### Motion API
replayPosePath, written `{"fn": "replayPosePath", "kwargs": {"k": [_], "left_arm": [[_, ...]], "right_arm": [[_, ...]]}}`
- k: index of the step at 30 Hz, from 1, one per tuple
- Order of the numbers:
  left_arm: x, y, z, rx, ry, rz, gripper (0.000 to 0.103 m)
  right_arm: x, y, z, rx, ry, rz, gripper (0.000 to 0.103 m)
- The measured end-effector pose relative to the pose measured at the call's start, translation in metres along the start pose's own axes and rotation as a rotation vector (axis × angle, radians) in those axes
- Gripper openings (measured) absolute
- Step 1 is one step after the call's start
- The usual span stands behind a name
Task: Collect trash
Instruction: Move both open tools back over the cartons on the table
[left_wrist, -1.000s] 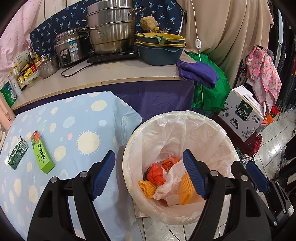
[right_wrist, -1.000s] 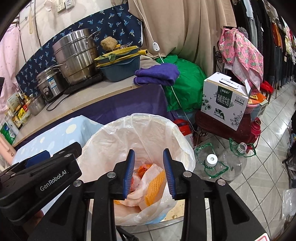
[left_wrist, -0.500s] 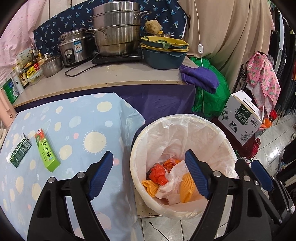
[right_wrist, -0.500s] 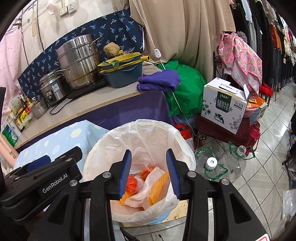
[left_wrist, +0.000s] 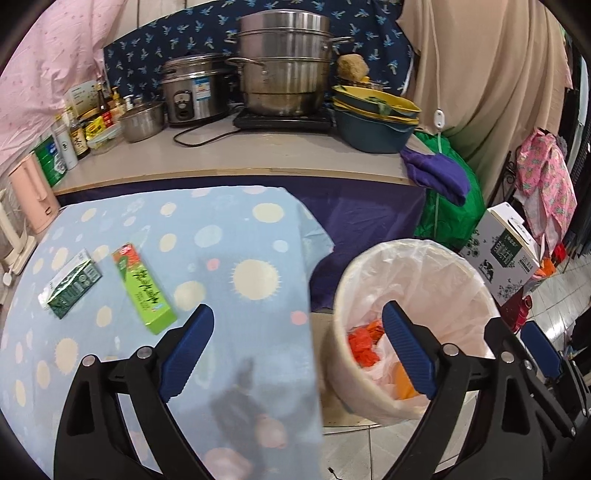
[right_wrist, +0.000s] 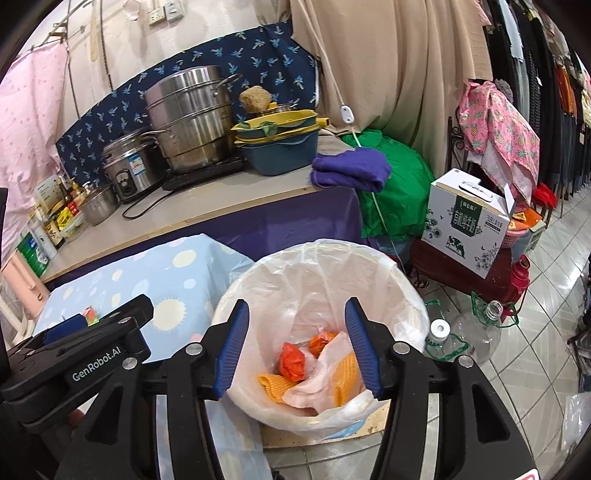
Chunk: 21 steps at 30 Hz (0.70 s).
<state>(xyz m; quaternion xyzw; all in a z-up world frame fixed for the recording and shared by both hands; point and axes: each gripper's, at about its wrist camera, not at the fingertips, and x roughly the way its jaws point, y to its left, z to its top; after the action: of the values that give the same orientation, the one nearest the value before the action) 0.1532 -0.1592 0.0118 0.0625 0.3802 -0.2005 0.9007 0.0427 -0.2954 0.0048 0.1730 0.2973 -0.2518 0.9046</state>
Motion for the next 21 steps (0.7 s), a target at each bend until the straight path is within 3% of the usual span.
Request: {"fn": "replayPosePath", "kwargs": {"k": [21], "left_arm": [[0.002,0.221,-0.038,-0.217,0.050,0.314,0.093]], "right_arm": [[0.037,0.163,-0.049,-0.249,0.118,0.197,0.071]]}}
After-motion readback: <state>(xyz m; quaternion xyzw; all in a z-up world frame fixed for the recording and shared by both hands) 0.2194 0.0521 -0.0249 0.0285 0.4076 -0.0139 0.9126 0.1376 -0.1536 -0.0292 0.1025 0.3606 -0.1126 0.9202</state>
